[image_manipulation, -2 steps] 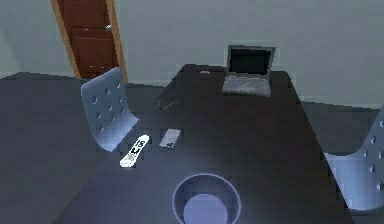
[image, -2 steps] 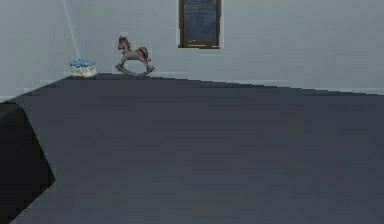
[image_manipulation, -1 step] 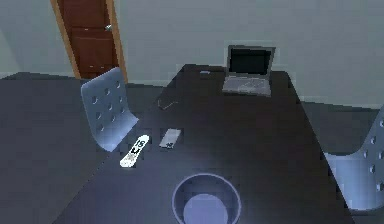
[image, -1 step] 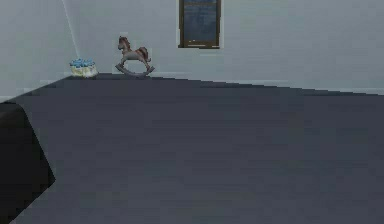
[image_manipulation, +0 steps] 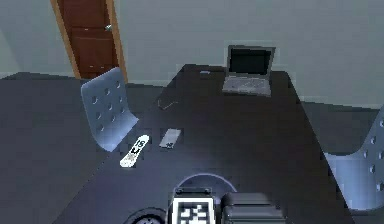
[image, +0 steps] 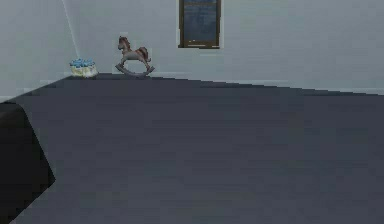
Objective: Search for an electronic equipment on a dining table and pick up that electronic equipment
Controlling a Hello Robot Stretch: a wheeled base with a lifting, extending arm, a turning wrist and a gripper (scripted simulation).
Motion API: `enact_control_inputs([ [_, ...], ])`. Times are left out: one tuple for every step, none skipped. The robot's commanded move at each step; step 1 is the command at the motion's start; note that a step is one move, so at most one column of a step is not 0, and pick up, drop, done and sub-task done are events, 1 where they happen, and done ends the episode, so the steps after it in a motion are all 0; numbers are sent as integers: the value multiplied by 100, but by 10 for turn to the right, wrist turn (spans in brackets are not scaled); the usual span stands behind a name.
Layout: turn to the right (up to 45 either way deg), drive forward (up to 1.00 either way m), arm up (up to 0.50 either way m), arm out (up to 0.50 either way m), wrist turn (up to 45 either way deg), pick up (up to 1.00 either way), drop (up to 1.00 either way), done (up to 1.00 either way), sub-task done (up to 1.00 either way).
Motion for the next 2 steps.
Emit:
enact_control_inputs([
  [0,0,0,46,0,0,0,0,0],
  [0,0,0,0,450,0,0,0,0],
])
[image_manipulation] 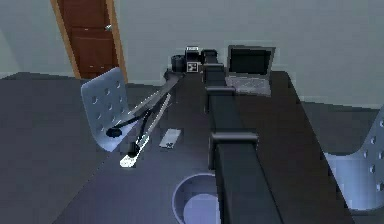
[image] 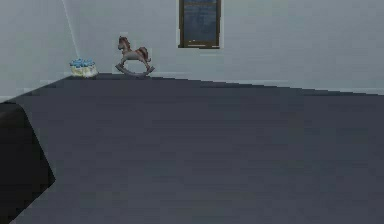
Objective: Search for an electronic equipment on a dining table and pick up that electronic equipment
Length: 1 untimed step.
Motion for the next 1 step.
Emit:
enact_control_inputs([
  [0,0,0,0,450,0,0,0,0],
])
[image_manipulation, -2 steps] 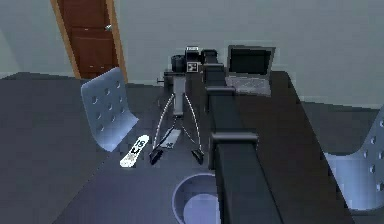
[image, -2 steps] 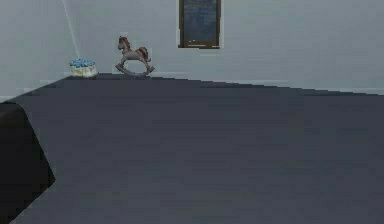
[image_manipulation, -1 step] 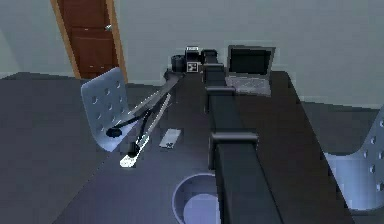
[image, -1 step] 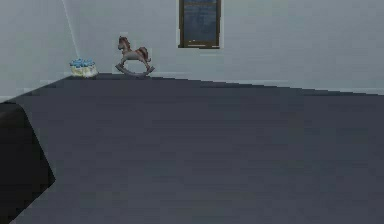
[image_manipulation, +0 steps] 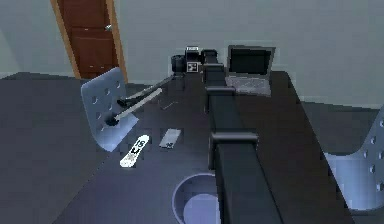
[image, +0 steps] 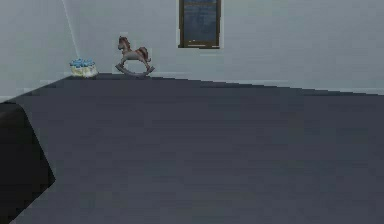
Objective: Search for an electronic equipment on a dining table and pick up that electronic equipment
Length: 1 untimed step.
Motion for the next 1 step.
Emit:
enact_control_inputs([
  [0,0,0,0,450,0,0,0,0],
])
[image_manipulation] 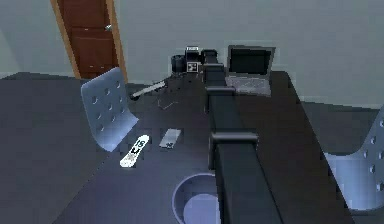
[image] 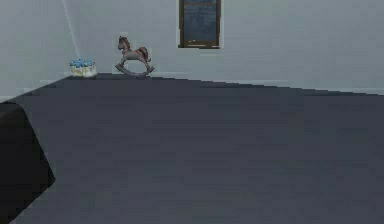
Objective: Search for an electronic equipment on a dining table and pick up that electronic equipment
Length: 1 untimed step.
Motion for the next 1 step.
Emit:
enact_control_inputs([
  [0,0,0,0,240,0,0,0,0],
])
